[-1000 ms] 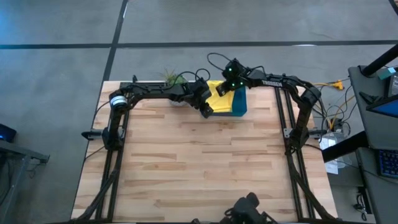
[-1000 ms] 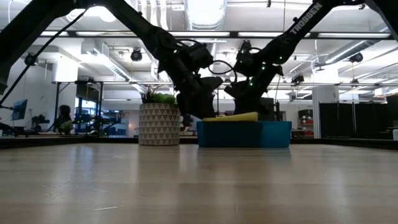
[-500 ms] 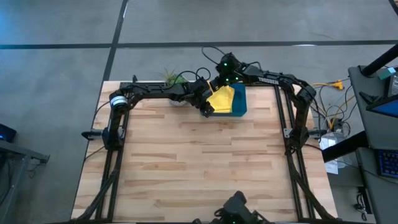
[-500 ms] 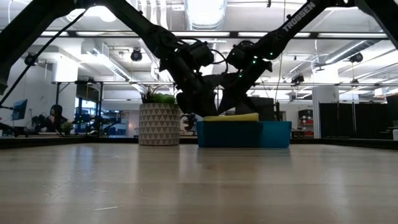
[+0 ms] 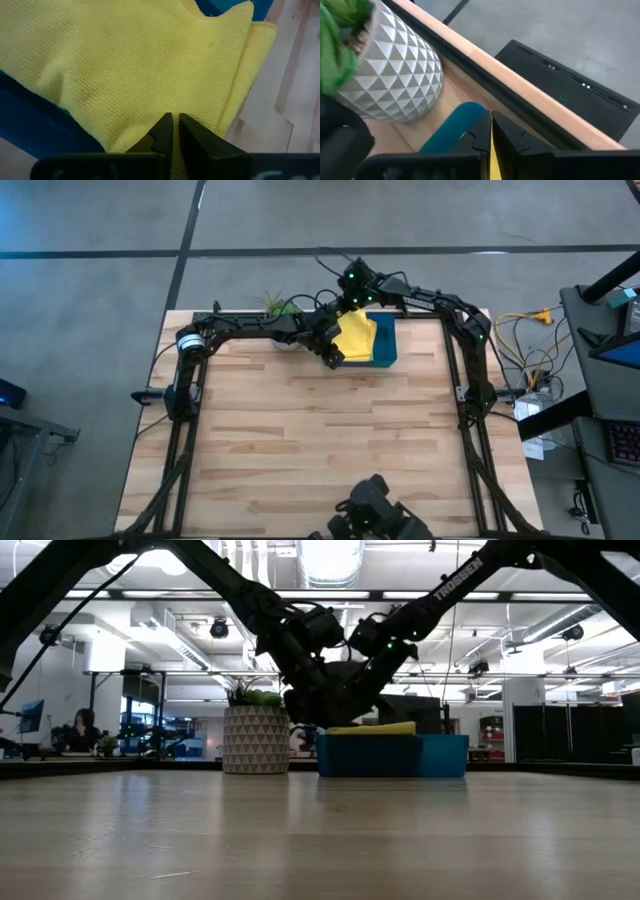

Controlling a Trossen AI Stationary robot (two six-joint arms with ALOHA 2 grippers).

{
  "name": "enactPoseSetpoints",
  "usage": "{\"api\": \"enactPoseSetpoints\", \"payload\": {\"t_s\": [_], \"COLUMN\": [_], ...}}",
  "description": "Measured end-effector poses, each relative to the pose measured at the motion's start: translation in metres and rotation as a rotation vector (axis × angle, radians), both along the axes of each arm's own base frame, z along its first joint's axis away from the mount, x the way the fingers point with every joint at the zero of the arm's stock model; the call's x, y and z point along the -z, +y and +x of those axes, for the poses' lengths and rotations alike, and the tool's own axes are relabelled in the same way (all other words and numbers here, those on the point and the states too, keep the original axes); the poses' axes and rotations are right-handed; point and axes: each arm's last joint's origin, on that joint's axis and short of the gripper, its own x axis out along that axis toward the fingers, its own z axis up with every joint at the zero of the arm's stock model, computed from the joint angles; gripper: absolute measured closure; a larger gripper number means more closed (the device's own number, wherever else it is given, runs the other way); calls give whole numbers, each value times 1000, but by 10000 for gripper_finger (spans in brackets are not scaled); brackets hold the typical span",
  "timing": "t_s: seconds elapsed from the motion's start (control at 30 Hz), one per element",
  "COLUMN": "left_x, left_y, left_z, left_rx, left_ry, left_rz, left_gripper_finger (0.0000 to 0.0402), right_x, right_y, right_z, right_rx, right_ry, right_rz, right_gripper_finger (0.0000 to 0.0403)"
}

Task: Fold microfiber towels
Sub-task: Fold the yellow microfiber towel on top of the green microfiber towel into the dark blue bin

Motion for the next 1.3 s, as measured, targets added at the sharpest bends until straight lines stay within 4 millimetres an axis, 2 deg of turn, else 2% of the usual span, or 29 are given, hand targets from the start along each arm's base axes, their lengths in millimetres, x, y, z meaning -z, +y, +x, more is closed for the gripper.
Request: {"api": "enactPoseSetpoints", "payload": {"t_s": [0.17, 0.27, 0.47, 0.6, 0.67, 0.8, 1.0, 1.17, 1.3], "left_x": [-2, -4, -17, -24, -26, -25, -23, -26, -24], "left_y": [0, 0, 1, 4, 6, 6, 7, 19, 33], "left_z": [0, 1, -3, -4, -4, -5, -6, -9, -12], "left_rx": [-2, -3, -16, -25, -30, -29, -49, -128, -135], "left_ry": [-4, -9, -39, -67, -85, -83, -65, -74, -96], "left_rz": [1, 4, 32, 51, 61, 63, 87, 154, 155], "left_gripper_finger": [385, 385, 385, 385, 385, 385, 385, 385, 388], "right_x": [-19, -21, -7, 16, 24, 25, 7, 6, 18], "right_y": [0, 6, 33, 45, 47, 43, 43, 65, 86], "right_z": [-19, -35, -61, -72, -74, -77, -80, -73, -67], "right_rx": [-20, -55, -102, -111, -87, 5, 29, -94, -119], "right_ry": [39, 107, 165, 195, 204, 223, 151, 77, 97], "right_rz": [-32, -20, 40, 86, 78, 23, 7, 96, 130], "right_gripper_finger": [394, 394, 394, 394, 394, 394, 394, 394, 394]}}
